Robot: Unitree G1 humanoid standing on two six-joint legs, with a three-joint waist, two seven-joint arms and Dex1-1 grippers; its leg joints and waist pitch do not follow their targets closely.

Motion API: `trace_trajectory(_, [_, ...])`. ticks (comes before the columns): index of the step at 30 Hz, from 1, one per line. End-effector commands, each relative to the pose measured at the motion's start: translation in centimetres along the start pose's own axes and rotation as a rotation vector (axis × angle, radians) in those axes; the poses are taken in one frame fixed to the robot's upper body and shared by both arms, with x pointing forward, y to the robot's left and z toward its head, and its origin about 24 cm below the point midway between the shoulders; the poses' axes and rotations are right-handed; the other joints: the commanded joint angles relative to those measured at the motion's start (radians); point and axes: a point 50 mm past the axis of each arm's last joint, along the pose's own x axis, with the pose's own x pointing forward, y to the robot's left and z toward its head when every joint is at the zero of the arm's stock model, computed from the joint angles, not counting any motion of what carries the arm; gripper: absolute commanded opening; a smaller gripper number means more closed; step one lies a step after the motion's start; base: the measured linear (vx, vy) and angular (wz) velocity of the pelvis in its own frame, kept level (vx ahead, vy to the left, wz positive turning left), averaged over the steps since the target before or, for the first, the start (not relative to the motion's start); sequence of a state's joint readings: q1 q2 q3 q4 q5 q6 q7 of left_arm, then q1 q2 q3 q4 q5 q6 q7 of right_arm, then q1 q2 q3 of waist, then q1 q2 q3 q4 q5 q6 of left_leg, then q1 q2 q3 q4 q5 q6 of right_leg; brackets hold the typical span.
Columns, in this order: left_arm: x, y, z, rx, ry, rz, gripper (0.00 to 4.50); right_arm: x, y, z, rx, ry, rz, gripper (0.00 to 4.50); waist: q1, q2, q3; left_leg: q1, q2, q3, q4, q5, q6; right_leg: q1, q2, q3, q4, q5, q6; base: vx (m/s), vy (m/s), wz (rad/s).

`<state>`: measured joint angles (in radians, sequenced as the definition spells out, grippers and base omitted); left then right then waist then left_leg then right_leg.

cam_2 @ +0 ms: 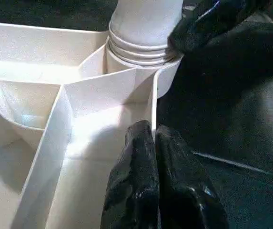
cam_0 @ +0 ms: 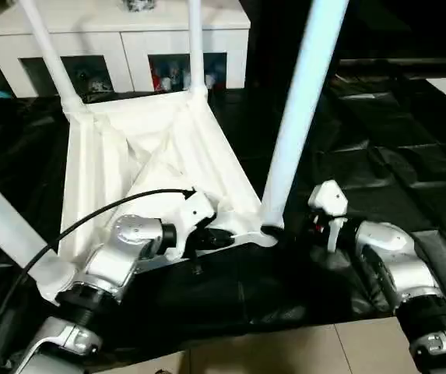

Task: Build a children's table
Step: Rotate leg to tighten

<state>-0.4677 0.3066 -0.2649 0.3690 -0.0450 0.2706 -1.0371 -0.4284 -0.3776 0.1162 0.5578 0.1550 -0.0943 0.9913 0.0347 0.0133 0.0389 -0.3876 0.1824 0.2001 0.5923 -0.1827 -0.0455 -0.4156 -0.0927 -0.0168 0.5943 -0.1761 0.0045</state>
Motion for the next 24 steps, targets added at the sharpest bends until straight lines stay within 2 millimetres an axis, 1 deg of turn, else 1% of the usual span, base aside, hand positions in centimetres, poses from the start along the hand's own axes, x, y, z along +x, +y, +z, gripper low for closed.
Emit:
trace_trajectory(1, [0.35,-0.76,0.93,-0.001,-0.069,-0.064,0.0,-0.07,-0.03,0.13,-0.028,0.012,0.013,3.89,0.0,-0.02,-0.058,0.017,0.041,-0.014,-0.068,-0.192,0.106,0.044,-0.035,0.017,-0.062,-0.17,-0.234,0.0,0.0,0.0])
trace_trajectory(3, [0.35,-0.84,0.98,-0.001,-0.068,-0.069,0.0,-0.01,0.15,0.14,-0.033,0.017,0.032,3.89,0.002,-0.018,-0.059,0.017,0.04,-0.013,-0.066,-0.176,0.114,0.045,-0.035,0.017,-0.059,-0.143,-0.242,0.0,0.0,0.0])
trace_trajectory(6, [0.38,-0.86,0.99,0.001,-0.065,-0.073,0.0,0.13,0.22,0.19,-0.033,0.015,0.036,3.89,0.003,-0.019,-0.06,0.016,0.04,-0.012,-0.063,-0.157,0.124,0.047,-0.034,0.017,-0.056,-0.114,-0.249,0.0,0.0,0.0])
trace_trajectory(7, [0.39,-0.87,0.99,0.002,-0.064,-0.074,0.0,0.16,0.23,0.2,-0.032,0.014,0.036,3.72,0.003,-0.019,-0.06,0.016,0.04,-0.012,-0.063,-0.157,0.124,0.047,-0.035,0.016,-0.056,-0.115,-0.249,0.0,0.0,0.0])
trace_trajectory(10, [0.42,-0.85,0.99,0.004,-0.058,-0.075,0.0,0.33,0.47,0.11,-0.026,0.018,0.054,3.72,0.003,-0.019,-0.06,0.016,0.04,-0.012,-0.063,-0.161,0.124,0.048,-0.034,0.016,-0.056,-0.121,-0.25,0.0,0.0,0.0])
trace_trajectory(11, [0.42,-0.85,0.99,0.004,-0.058,-0.075,0.0,0.33,0.47,0.11,-0.026,0.018,0.054,3.44,0.003,-0.019,-0.06,0.017,0.04,-0.013,-0.063,-0.16,0.123,0.048,-0.034,0.016,-0.056,-0.122,-0.25,0.0,0.0,0.0])
trace_trajectory(14, [0.4,-0.8,1.0,0.003,-0.055,-0.073,0.0,0.43,0.54,0.0,-0.02,0.019,0.057,3.3,0.003,-0.02,-0.06,0.017,0.04,-0.013,-0.062,-0.161,0.122,0.048,-0.034,0.016,-0.056,-0.124,-0.249,0.0,0.0,0.0])
trace_trajectory(16, [0.38,-0.77,1.0,0.004,-0.053,-0.072,0.0,0.46,0.54,0.0,-0.015,0.017,0.058,3.05,0.003,-0.019,-0.061,0.016,0.04,-0.013,-0.062,-0.155,0.123,0.049,-0.034,0.016,-0.055,-0.119,-0.249,0.0,0.0,0.0])
trace_trajectory(17, [0.38,-0.76,0.99,0.004,-0.051,-0.072,0.0,0.47,0.55,-0.01,-0.014,0.017,0.059,3.05,0.004,-0.019,-0.061,0.016,0.039,-0.013,-0.062,-0.153,0.123,0.049,-0.034,0.016,-0.054,-0.116,-0.25,0.0,0.0,0.0])
trace_trajectory(21, [0.37,-0.74,0.92,0.005,-0.045,-0.071,0.0,0.54,0.59,-0.05,-0.007,0.017,0.067,2.63,0.004,-0.019,-0.063,0.017,0.039,-0.013,-0.06,-0.142,0.13,0.05,-0.033,0.015,-0.052,-0.094,-0.256,0.0,0.0,0.0])
trace_trajectory(24, [0.36,-0.72,0.9,0.004,-0.042,-0.072,0.0,0.57,0.64,-0.04,-0.007,0.016,0.07,2.56,0.004,-0.019,-0.063,0.017,0.039,-0.013,-0.06,-0.142,0.132,0.05,-0.033,0.015,-0.051,-0.089,-0.259,0.0,0.0,0.0])
